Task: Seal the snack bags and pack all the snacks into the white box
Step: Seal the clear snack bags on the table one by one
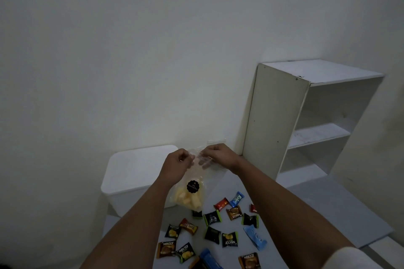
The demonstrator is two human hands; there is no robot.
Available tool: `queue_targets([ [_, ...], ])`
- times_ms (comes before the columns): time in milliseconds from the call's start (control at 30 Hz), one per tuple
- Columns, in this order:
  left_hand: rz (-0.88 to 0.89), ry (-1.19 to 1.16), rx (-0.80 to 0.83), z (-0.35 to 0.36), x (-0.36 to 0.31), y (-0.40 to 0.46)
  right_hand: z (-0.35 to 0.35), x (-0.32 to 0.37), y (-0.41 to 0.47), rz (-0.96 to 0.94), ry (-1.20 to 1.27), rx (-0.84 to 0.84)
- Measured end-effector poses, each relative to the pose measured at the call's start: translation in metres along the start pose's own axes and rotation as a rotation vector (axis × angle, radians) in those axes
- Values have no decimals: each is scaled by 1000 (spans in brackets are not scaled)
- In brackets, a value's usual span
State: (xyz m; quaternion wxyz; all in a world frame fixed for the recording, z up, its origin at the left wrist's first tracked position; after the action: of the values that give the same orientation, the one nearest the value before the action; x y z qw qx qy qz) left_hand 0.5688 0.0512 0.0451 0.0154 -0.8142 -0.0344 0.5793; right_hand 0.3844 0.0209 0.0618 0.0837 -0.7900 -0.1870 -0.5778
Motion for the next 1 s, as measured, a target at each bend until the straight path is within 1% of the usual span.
queue_targets([
  [100, -39, -48, -12, -1, -1, 2, -2, 0, 1, -96, -135, -27],
  [167, -52, -60, 1, -1, -2, 2, -3, 0, 2, -113, -178, -27],
  [300, -24, -21, 44, -2, -7, 1, -5, 4, 6, -124, -264, 10],
  [433, -17, 24, 67, 1, -11, -1, -4, 10, 8, -143, -265, 25],
  [833, -7, 65, 103, 3, -15, -6, 2, 12, 6, -177, -366, 53],
  [1000, 17, 93, 76, 1, -14, -6, 0, 10, 3, -151, -322, 34],
])
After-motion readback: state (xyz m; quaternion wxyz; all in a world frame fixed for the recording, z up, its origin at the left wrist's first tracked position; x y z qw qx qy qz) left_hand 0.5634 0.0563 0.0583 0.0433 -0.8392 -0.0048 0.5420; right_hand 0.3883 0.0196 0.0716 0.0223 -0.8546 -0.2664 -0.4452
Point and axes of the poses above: each hand's wrist, its own y-axis towards the middle knuckle, its own z-axis out of the palm, x = y × z, the point moved 3 cm from there along y, towards the middle knuckle, and after that the axes turned 10 degrees about -z, right-handed, at the moved point
